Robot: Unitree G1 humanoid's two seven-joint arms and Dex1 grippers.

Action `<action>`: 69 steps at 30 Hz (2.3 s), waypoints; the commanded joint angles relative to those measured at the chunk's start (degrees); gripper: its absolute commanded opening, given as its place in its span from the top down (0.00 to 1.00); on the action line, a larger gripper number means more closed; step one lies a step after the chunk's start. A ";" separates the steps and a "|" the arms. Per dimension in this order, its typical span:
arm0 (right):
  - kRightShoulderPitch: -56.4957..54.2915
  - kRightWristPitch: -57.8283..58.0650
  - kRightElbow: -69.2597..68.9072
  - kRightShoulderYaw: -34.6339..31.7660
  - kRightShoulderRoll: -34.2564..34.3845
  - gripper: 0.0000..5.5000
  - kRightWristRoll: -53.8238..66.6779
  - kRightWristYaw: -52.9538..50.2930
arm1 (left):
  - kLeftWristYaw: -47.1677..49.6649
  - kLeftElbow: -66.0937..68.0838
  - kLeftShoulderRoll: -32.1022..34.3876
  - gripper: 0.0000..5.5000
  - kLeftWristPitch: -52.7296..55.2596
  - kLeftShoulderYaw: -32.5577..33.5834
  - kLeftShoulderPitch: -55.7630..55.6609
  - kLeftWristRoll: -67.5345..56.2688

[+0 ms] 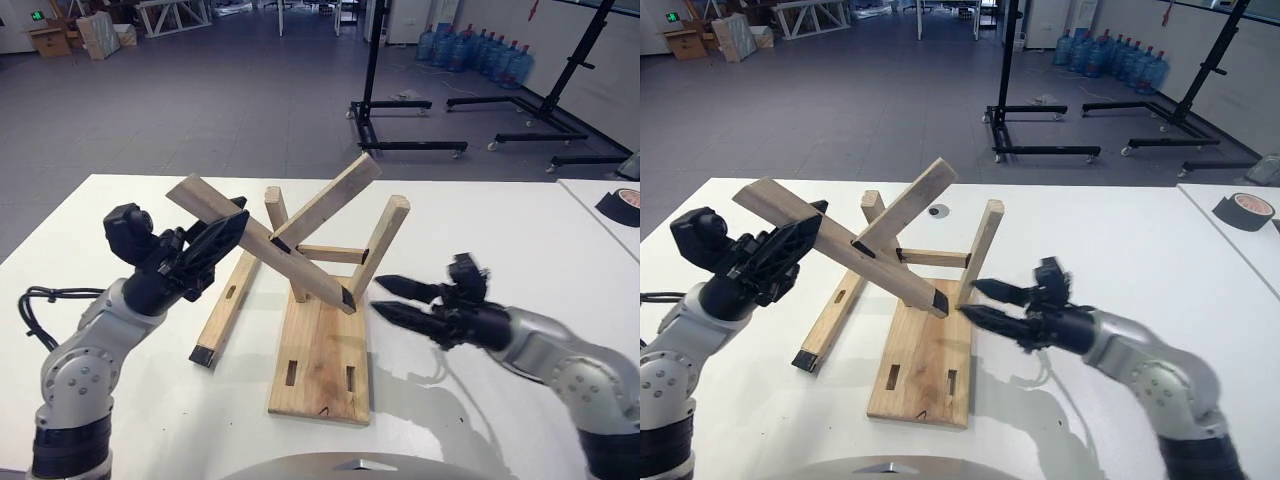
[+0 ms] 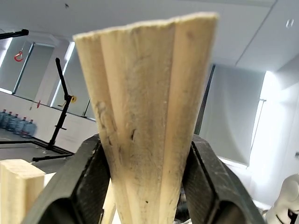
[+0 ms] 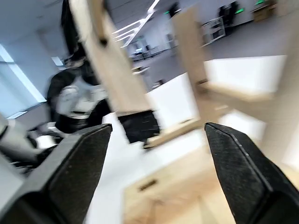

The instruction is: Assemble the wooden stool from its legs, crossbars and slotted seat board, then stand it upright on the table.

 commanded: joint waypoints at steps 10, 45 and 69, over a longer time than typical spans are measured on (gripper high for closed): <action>0.36 -3.10 2.42 0.02 4.64 0.35 -5.12 -5.05 | -22.59 1.36 17.42 0.63 2.10 -6.27 1.34 19.32; -2.72 -4.14 6.86 6.16 5.10 0.35 -12.81 0.05 | -24.85 6.00 16.85 0.63 -9.64 -21.47 -0.28 42.21; -5.77 -14.77 15.23 28.72 3.22 0.35 -43.37 -2.23 | -22.90 10.51 21.13 0.63 -17.44 -32.73 2.49 49.59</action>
